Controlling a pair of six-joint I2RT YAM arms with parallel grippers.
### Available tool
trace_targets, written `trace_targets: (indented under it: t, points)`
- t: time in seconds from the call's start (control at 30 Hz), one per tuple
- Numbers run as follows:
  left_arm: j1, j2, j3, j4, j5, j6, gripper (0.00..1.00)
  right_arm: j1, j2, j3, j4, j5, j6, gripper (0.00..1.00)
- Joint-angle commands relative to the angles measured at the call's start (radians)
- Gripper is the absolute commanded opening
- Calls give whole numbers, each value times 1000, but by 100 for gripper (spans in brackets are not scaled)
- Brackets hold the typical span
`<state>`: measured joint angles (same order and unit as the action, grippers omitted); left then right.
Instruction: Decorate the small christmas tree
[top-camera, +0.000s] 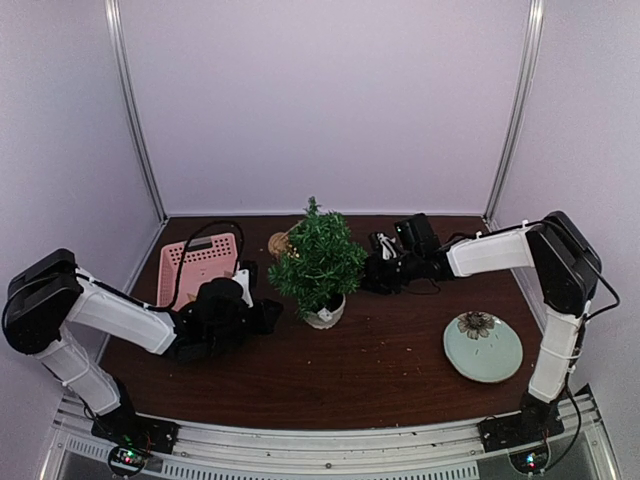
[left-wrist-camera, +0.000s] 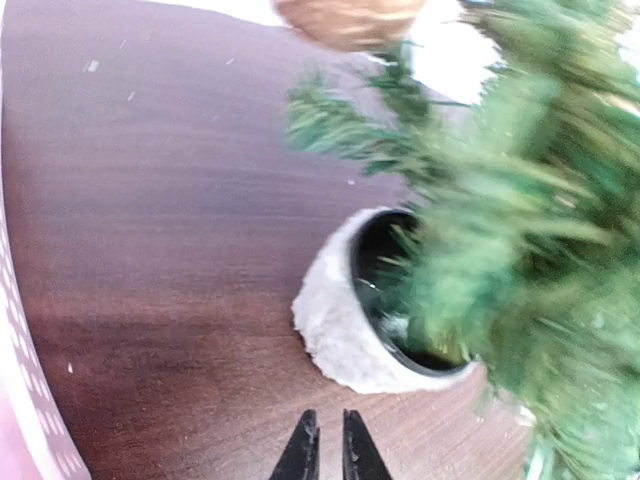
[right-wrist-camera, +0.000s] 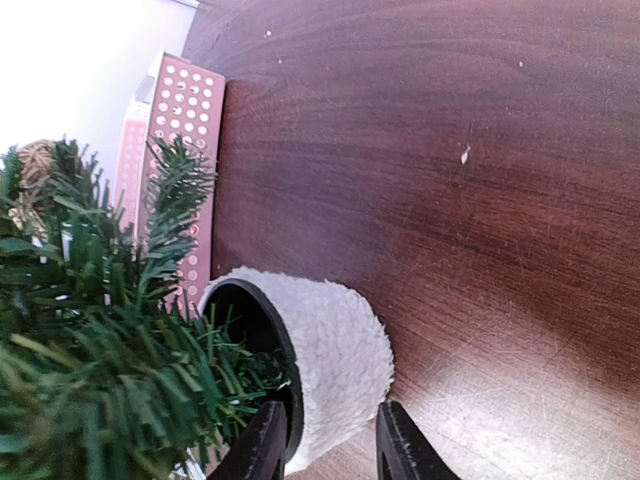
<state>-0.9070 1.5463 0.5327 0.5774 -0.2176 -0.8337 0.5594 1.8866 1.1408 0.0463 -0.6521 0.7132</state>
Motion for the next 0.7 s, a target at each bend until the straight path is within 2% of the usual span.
trace_targets:
  t: [0.0,0.17,0.43,0.67]
  points:
    - [45,61,28,61,63,-195,8,-3,23,25,33,-32,4,32]
    - [49,141,91,102,126,-203,7,-2,40,35,45,-43,14,32]
    - [51,206,138,119,136,-229,19,-1,67,53,69,-65,42,32]
    - [53,249,170,130,160,-245,19,9,67,35,90,-81,60,32]
